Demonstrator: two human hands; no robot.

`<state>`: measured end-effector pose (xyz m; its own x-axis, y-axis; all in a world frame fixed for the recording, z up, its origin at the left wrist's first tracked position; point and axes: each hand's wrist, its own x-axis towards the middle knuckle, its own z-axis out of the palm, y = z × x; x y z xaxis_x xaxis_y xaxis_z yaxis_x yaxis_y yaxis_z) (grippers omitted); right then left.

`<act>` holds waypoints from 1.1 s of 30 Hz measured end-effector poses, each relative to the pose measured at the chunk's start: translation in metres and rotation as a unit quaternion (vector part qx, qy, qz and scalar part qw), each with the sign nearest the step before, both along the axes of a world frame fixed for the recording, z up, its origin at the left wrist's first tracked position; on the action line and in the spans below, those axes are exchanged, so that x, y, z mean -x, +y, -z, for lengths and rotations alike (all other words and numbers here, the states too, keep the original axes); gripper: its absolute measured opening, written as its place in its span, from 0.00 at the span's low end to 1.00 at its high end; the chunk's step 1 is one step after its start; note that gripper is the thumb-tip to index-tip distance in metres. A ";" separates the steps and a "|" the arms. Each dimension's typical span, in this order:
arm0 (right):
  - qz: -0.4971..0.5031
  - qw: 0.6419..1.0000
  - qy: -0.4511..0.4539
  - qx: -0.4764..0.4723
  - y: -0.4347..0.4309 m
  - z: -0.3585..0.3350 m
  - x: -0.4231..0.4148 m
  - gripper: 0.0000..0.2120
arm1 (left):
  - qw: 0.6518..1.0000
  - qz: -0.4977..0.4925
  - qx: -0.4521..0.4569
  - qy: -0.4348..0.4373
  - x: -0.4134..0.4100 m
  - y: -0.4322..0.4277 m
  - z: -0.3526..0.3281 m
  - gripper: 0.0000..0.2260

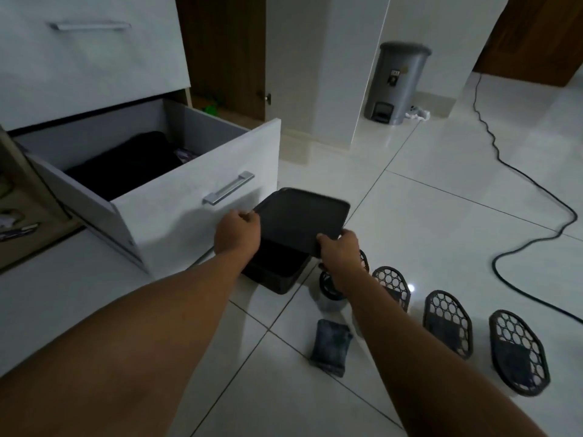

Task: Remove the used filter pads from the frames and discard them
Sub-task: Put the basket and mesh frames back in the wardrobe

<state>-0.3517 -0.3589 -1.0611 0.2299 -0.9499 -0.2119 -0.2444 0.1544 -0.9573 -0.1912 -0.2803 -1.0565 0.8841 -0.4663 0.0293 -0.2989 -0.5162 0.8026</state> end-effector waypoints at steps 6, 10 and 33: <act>-0.120 0.970 0.175 0.115 0.016 0.023 -0.003 0.23 | 0.988 0.046 -0.132 -0.068 -0.022 0.027 0.016 0.12; -0.175 0.949 0.223 0.140 0.017 0.029 -0.004 0.23 | 0.969 0.075 -0.207 -0.114 -0.025 0.039 0.026 0.16; -0.254 0.934 0.229 0.104 0.007 0.026 -0.005 0.42 | 0.984 0.133 -0.091 0.077 -0.038 0.023 0.041 0.20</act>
<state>-0.3464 -0.3516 -1.0874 0.5928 -0.7743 -0.2213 -0.6270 -0.2713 -0.7302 -0.1527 -0.2575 -1.0974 0.7177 -0.6670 -0.1999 -0.3255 -0.5752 0.7505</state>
